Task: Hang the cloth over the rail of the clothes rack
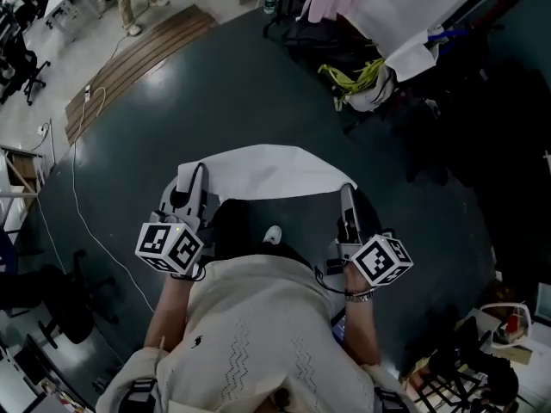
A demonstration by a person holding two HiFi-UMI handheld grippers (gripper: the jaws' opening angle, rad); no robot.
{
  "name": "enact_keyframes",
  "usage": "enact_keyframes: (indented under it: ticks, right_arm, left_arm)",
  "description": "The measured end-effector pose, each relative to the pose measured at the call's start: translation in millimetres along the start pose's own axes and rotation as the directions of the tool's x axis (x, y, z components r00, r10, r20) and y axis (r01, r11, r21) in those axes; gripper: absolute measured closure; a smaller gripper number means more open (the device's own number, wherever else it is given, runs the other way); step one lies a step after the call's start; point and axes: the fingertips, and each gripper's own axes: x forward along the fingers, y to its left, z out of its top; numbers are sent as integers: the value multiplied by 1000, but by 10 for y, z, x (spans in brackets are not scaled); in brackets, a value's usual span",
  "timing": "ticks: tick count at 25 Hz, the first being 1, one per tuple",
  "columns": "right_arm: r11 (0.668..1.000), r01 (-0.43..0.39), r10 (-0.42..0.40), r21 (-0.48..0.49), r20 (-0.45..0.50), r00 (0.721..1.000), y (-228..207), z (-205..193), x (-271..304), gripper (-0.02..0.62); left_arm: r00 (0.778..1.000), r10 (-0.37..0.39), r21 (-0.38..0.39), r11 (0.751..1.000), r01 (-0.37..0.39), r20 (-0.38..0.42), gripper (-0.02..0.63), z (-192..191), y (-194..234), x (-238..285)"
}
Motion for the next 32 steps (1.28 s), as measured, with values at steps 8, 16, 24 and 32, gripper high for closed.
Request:
enact_keyframes:
  ticks: [8, 16, 24, 32]
  right_arm:
    - [994, 106, -107, 31, 46, 993, 53, 320, 1219, 569]
    - [967, 241, -251, 82, 149, 956, 228, 616, 2211, 569]
    - [937, 322, -343, 134, 201, 917, 82, 766, 2508, 569]
    - [922, 345, -377, 177, 200, 904, -583, 1253, 3117, 569]
  left_arm:
    - [991, -103, -10, 995, 102, -85, 589, 478, 725, 1266]
    - [948, -278, 39, 957, 287, -154, 589, 1158, 1355, 2484]
    - [914, -353, 25, 931, 365, -199, 589, 1284, 1460, 3174]
    - [888, -367, 20, 922, 387, -278, 589, 1195, 1323, 4199]
